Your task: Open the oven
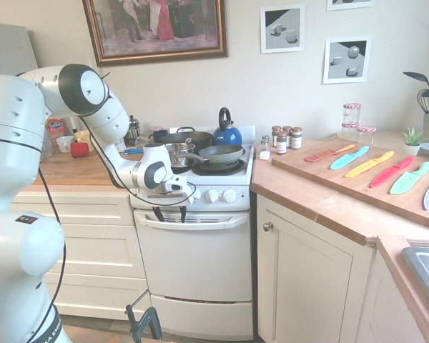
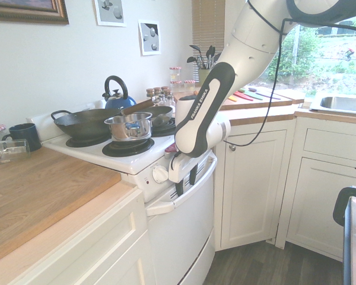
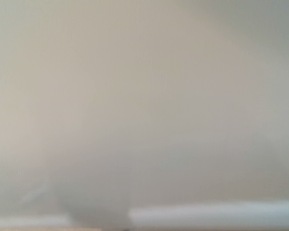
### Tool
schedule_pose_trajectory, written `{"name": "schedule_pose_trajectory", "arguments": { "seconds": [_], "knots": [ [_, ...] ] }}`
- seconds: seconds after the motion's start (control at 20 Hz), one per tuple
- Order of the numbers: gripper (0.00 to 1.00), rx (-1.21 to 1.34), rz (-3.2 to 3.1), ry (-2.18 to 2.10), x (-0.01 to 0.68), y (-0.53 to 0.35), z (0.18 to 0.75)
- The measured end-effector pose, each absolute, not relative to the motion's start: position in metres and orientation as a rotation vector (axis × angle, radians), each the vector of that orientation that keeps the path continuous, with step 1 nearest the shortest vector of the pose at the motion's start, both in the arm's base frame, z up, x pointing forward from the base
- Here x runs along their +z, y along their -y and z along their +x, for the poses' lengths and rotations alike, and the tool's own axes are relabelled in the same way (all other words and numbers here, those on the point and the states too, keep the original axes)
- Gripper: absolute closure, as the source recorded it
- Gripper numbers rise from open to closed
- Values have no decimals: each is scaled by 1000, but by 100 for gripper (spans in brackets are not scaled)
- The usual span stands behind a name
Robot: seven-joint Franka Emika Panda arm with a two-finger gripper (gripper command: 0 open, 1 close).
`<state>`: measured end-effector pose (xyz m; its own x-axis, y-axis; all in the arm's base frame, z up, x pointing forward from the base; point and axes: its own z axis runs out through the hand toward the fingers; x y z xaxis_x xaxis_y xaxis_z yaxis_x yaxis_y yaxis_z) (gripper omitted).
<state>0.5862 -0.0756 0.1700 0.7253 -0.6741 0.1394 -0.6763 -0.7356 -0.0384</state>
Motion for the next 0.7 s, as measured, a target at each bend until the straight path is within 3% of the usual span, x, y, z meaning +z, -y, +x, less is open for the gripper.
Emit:
{"name": "schedule_pose_trajectory", "arguments": {
  "seconds": [0.25, 0.5, 0.7],
  "knots": [
    [0, 198, 2891, 1111, 175, 118, 546],
    [0, -90, 2835, 1054, 122, 163, 455],
    [0, -142, 2815, 1061, 109, 178, 439]
  ]
}}
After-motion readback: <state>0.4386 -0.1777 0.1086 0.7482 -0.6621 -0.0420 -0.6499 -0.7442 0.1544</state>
